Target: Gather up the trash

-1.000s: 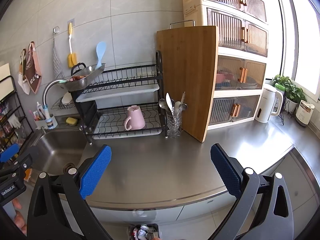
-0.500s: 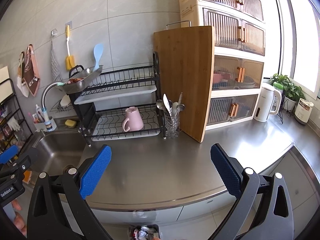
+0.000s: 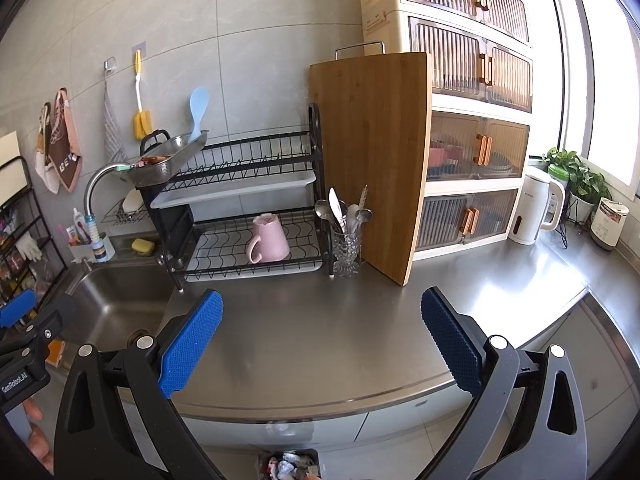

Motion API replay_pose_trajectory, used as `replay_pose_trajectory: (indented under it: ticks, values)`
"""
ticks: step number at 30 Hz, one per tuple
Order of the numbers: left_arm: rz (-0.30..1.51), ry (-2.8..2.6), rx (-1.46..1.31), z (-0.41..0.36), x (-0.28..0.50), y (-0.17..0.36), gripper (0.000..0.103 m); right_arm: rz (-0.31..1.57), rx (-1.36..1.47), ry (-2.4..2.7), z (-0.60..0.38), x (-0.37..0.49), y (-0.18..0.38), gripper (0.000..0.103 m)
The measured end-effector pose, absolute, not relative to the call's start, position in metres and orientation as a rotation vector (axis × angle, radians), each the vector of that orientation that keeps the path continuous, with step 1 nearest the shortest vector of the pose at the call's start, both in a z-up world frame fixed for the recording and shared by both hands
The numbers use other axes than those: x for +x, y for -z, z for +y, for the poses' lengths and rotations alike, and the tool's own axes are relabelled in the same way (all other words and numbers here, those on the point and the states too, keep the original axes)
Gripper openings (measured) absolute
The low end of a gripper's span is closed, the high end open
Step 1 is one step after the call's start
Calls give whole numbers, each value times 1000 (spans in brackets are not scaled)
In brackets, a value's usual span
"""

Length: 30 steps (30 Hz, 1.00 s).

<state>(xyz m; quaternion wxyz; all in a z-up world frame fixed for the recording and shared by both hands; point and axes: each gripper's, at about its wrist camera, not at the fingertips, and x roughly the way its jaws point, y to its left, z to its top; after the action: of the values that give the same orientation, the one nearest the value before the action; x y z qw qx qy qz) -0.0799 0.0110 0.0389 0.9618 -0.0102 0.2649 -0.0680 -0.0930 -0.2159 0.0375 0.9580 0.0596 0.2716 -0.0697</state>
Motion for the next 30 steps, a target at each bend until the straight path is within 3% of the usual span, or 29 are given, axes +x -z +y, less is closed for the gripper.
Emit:
replay_pose_trajectory:
  ticks: [30]
  values:
    - [548,144,-23,13,-77,-39,95,555,121,140,-214,-92,-36,100]
